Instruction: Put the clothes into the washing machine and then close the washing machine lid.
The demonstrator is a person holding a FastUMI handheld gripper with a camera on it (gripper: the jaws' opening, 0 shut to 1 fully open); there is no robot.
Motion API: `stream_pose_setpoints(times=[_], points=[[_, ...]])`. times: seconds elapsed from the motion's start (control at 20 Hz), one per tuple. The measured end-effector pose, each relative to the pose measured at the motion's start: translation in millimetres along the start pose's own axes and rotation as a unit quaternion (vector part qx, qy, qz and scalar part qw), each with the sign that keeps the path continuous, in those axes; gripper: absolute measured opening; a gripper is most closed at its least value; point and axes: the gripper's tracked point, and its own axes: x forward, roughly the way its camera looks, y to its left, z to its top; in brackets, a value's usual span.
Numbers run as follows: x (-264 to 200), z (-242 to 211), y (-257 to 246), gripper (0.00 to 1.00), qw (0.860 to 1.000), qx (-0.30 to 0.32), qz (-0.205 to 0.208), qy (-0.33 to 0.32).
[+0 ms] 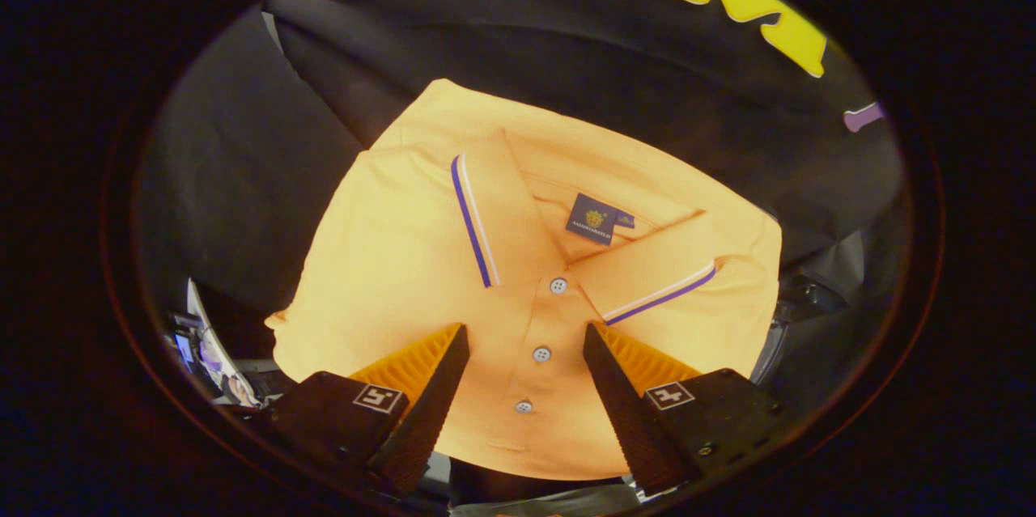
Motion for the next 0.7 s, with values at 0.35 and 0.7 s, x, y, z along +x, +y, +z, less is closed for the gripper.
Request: stream_pose_setpoints(times=[0.35, 0.7], points=[[0.2, -2.1, 1.7, 0.93, 0.999, 0.038, 0.0, 0.01], [0.8, -1.9, 2.9, 0.87, 0.999, 0.044, -0.003, 0.008]])
